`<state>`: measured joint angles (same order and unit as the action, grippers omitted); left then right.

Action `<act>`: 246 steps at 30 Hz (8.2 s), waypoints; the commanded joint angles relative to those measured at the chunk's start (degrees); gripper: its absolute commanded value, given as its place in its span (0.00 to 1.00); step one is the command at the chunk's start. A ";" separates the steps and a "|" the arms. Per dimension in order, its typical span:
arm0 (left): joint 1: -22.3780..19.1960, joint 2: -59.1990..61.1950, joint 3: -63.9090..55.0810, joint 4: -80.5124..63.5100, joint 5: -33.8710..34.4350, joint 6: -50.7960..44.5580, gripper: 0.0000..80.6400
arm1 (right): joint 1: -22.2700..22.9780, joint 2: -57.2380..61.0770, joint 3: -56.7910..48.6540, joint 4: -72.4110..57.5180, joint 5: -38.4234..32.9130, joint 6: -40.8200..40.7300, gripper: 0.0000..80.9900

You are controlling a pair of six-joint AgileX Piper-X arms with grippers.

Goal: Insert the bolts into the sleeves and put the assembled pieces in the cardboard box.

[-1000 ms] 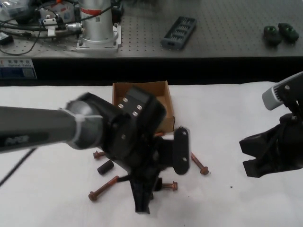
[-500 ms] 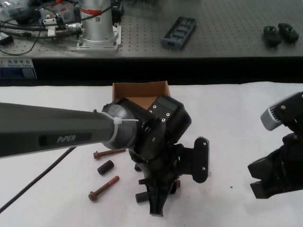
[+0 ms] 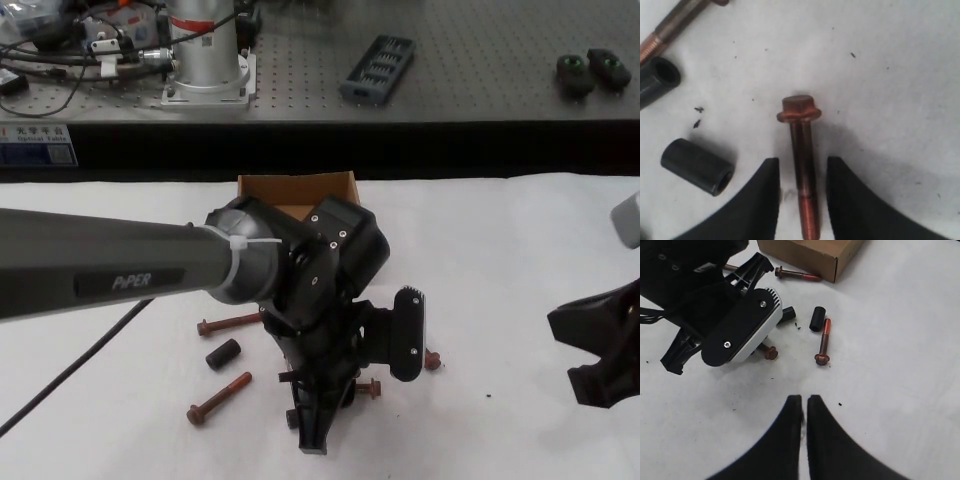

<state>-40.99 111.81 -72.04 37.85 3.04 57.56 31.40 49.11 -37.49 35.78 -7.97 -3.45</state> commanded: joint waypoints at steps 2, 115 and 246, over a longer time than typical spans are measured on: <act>-0.52 0.56 -0.19 1.93 1.77 -0.21 0.25 | -0.25 -0.43 -0.56 0.26 -0.24 -0.49 0.05; 34.58 -70.58 60.60 -64.90 27.29 -79.91 0.01 | 24.43 60.42 -29.08 -0.10 8.33 -36.95 0.43; 8.42 -24.16 45.87 -102.14 43.69 -103.13 0.01 | 5.76 30.02 18.38 -86.80 -37.36 20.40 0.05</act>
<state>-32.34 87.81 -25.88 -64.38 39.68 -48.30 37.54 79.22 -18.69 -48.77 -45.73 17.08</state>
